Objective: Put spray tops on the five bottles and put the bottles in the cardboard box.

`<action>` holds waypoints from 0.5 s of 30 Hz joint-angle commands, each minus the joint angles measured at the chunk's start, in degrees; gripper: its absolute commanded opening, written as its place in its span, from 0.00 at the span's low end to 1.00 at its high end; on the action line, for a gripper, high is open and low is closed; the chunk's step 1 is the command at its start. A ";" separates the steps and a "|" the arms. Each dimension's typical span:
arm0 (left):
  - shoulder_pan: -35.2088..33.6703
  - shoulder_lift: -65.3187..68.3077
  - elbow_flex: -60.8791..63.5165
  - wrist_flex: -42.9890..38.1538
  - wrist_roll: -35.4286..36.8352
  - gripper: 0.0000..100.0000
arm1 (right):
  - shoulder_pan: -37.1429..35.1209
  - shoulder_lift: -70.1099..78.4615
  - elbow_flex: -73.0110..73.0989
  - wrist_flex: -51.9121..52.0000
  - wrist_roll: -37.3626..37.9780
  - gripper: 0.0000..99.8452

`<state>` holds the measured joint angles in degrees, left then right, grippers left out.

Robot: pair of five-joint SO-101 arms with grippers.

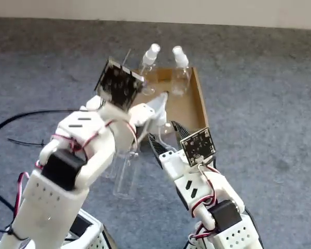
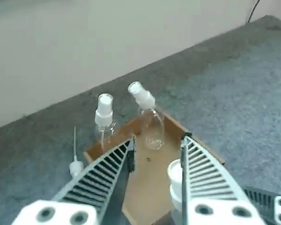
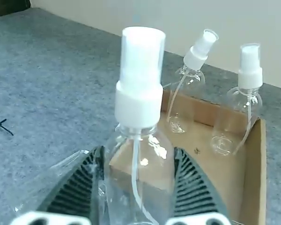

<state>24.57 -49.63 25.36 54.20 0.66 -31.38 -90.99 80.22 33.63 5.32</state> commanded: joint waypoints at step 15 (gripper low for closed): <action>-3.74 2.68 4.97 0.26 -4.22 0.16 | -0.31 -0.84 -0.92 -1.19 0.00 0.00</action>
<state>21.76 -46.64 30.73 54.02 -2.59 -31.47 -90.90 80.31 33.71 5.41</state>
